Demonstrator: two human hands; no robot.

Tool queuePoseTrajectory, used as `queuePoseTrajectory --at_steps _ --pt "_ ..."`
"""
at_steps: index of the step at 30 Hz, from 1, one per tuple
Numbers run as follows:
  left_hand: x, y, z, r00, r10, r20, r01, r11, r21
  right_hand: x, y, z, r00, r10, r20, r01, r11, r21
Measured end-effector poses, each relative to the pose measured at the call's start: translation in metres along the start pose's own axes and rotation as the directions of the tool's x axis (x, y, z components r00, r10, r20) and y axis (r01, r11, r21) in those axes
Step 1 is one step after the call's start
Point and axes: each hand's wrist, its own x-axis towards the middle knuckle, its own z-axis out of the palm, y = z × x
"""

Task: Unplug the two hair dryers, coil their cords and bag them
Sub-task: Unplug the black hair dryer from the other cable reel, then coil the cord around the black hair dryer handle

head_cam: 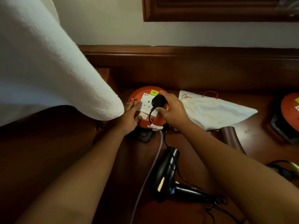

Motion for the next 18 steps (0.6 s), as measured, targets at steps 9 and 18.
queuePoseTrajectory --at_steps 9,18 --pt "-0.043 0.056 0.026 0.997 0.040 -0.071 -0.042 0.999 -0.027 -0.073 0.035 -0.070 0.972 0.211 -0.107 -0.215 0.976 -0.025" --pt "-0.160 0.112 0.091 0.962 0.269 0.056 -0.274 0.934 0.228 -0.162 0.075 -0.129 0.870 0.492 0.038 -0.474 0.853 -0.220"
